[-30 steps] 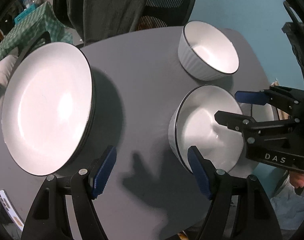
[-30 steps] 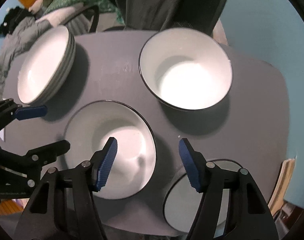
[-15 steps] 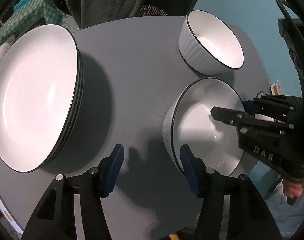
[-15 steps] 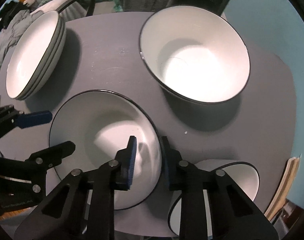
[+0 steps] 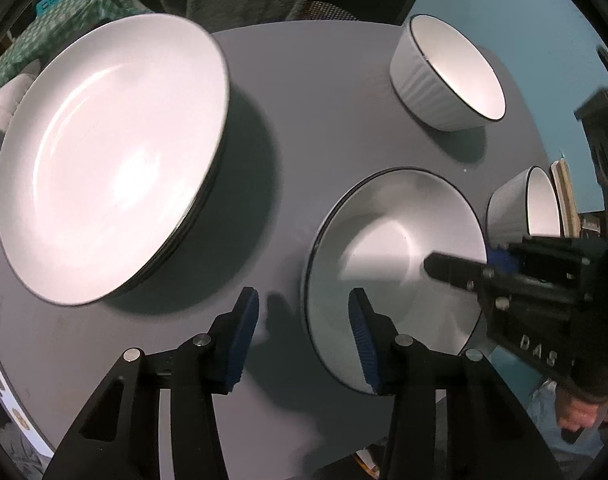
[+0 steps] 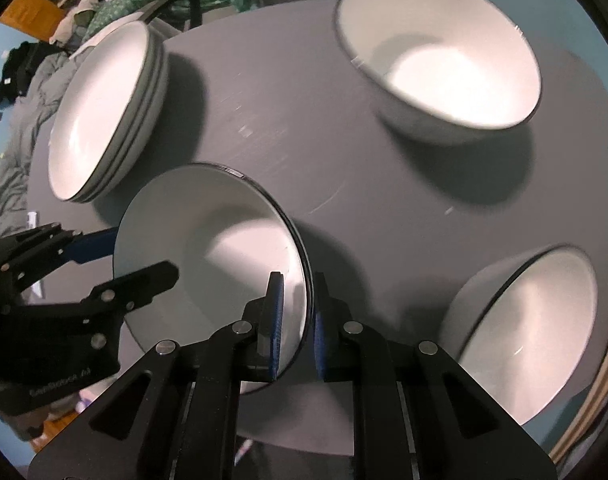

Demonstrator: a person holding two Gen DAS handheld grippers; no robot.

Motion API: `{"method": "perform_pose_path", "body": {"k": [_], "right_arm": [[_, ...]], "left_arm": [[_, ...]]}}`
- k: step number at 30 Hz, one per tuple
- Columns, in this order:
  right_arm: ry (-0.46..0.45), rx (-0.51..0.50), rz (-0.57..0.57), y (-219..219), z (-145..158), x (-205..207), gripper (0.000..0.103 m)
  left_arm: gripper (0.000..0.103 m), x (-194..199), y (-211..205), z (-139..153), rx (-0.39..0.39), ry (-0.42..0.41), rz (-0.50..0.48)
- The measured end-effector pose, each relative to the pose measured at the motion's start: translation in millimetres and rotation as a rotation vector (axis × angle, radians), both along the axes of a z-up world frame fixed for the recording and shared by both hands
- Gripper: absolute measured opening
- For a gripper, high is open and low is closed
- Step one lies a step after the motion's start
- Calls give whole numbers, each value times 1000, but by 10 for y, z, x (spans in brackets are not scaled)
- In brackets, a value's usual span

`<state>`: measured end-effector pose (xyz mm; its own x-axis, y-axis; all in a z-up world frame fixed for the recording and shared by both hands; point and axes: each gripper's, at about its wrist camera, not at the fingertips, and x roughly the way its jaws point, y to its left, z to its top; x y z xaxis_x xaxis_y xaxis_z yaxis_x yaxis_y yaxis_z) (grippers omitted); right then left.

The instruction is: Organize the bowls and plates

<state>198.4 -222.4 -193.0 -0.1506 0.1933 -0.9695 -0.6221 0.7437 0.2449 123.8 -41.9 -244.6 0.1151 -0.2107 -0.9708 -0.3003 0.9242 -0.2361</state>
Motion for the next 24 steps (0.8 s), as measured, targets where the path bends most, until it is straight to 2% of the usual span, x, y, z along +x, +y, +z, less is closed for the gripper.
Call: {"method": "perform_pose_path", "body": {"k": [6,12,22,24], "right_arm": [[36,31,-29,-161,22,-172,13],[49,48,-68,-295,52,106,13],[42,23,-39,-96,-98,74,13],[50,21,-38,-85,-132,69,13]], "left_arm": [[47,-80,27,-79,2,21,10],[46,-91,66,-69,-12,7,27],[46,-56,51,-140,-2,28,32],[33,-54,47,-174,-12,39,39]]}}
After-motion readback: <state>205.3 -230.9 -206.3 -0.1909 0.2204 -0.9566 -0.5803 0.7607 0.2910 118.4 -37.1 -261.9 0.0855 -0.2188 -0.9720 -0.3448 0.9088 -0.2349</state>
